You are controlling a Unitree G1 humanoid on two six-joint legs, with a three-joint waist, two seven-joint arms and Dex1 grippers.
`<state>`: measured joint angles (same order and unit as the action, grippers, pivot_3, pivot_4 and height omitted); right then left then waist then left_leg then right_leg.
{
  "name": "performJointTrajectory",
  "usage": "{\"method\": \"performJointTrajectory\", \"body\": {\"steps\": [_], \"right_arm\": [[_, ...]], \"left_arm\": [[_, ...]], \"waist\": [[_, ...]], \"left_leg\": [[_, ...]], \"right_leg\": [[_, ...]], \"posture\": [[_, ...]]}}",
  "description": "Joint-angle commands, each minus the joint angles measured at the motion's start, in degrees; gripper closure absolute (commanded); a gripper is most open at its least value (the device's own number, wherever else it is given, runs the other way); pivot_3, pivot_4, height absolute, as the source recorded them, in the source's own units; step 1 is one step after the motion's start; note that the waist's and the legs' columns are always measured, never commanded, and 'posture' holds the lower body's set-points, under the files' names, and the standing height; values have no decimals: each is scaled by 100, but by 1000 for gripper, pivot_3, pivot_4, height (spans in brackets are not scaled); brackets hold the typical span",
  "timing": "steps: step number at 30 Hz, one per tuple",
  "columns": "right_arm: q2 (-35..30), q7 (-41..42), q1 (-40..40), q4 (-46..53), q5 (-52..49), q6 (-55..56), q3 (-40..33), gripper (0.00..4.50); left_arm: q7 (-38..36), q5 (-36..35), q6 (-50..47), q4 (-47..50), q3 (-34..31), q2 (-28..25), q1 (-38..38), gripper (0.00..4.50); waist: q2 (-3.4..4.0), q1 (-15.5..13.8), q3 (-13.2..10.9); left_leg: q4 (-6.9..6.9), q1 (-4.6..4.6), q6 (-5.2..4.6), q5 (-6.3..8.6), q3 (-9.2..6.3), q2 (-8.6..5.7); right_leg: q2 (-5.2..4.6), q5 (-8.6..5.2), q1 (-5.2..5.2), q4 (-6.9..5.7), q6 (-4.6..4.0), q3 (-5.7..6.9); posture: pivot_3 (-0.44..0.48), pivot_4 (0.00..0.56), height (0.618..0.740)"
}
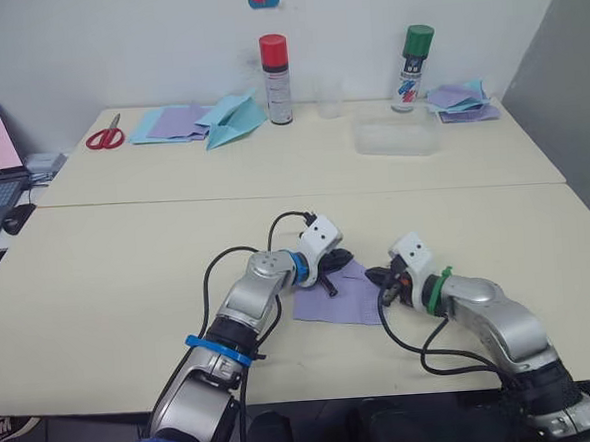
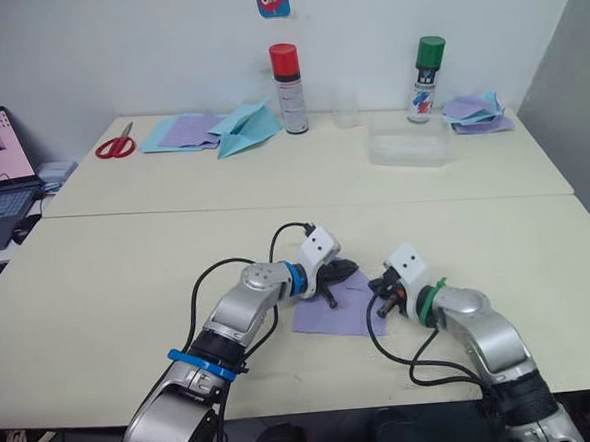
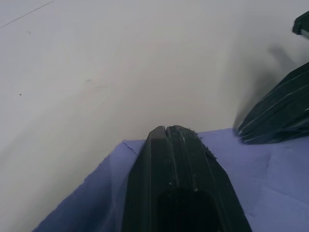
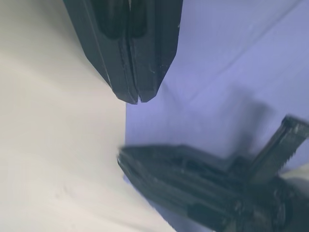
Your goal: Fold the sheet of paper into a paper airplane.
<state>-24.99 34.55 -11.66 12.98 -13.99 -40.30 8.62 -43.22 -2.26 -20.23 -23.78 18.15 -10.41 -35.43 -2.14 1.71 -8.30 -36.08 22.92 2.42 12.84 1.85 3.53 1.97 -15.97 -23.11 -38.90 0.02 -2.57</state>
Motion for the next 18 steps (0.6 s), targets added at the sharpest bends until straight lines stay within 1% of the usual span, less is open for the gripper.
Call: {"method": "performJointTrajectory", "body": {"steps": [1,3,5,7,9,12,17,18], "right_arm": [[-152,1,281,227,-93,-291,-92,4476],[-84,-27,284,416,-199,-126,-241,4476],[119,-39,205,606,-410,128,-455,4476],[233,73,161,648,-429,577,-461,4476],[339,11,152,466,-171,1051,-254,4476],[389,-239,34,166,259,1140,77,4476],[471,-343,-110,-74,423,818,341,4476],[478,-400,-126,-103,489,769,369,4476]], "left_arm": [[-69,193,-208,-232,207,-66,250,4500],[-77,194,-204,-214,194,-80,264,4500],[-69,188,-205,-191,172,-95,277,4500],[-45,179,-203,-182,144,-100,286,4500],[-27,190,-189,-190,148,-92,280,4500],[-17,195,-206,-164,162,-70,270,4500],[-57,181,-202,-20,187,-68,290,4500],[-79,113,-63,111,142,-37,303,4500]], "waist": [[-1,3,6],[-3,6,7],[-3,6,6],[-2,7,5],[-3,8,5],[-3,10,6],[-2,7,5],[-2,7,5]], "left_leg": [[0,-1,0,0,0,0],[0,-3,0,0,1,1],[0,-3,0,0,0,0],[0,-1,0,0,0,1],[1,-1,0,0,0,0],[0,-1,0,0,1,0],[1,1,0,0,2,1],[1,1,0,0,2,1]], "right_leg": [[0,0,0,0,0,-1],[0,0,1,0,0,-1],[0,0,0,-1,0,0],[1,0,-2,-1,0,0],[3,0,-2,-1,0,-1],[2,0,-2,-1,0,-1],[2,0,-5,-1,0,-4],[2,0,-5,-1,0,-4]], "posture": [[0,150,740],[0,150,740],[0,150,740],[0,150,740],[0,150,740],[0,150,740],[0,150,740],[0,150,740]]}}
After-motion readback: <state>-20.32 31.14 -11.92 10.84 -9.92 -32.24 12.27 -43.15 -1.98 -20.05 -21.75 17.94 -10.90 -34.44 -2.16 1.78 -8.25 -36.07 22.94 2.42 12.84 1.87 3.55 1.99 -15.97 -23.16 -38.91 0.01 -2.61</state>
